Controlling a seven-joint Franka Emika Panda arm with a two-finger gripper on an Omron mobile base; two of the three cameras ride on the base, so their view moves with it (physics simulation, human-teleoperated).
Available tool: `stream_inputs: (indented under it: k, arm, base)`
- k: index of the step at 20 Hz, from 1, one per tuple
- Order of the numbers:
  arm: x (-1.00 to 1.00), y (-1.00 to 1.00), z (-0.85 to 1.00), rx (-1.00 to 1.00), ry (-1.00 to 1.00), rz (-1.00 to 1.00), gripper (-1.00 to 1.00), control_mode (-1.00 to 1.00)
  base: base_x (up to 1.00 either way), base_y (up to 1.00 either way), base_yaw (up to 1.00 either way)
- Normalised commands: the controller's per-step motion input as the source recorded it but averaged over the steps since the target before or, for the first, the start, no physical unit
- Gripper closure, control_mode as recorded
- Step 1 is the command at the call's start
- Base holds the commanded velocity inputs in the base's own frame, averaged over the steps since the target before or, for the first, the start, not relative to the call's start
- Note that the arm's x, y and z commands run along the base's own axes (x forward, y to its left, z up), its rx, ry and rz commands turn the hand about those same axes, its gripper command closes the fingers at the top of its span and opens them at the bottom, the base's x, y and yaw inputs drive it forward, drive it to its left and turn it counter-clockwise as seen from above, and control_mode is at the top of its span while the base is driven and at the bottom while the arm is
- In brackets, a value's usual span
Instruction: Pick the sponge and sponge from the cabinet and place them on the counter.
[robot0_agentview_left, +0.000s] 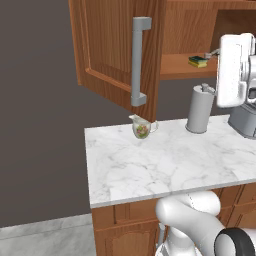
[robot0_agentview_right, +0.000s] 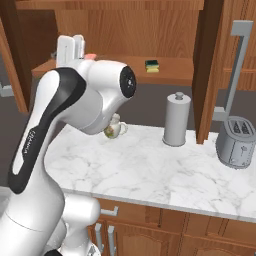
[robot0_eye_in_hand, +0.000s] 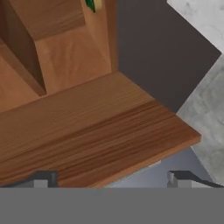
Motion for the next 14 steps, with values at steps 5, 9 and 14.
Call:
stream_inputs:
  k: [5,9,14]
  arm:
    - [0.16,0.5,0.0,0.03,0.0,0.07,-1.0,-1.0]
    - [0.18,0.53,0.0,0.01,0.0,0.08,-1.0,-1.0]
    - [0.39,0.49,0.0,0.02,0.04,0.09,-1.0,-1.0]
  base:
    - [0.0,0.0,0.0]
    - [0.0,0.0,0.0]
    - [0.0,0.0,0.0]
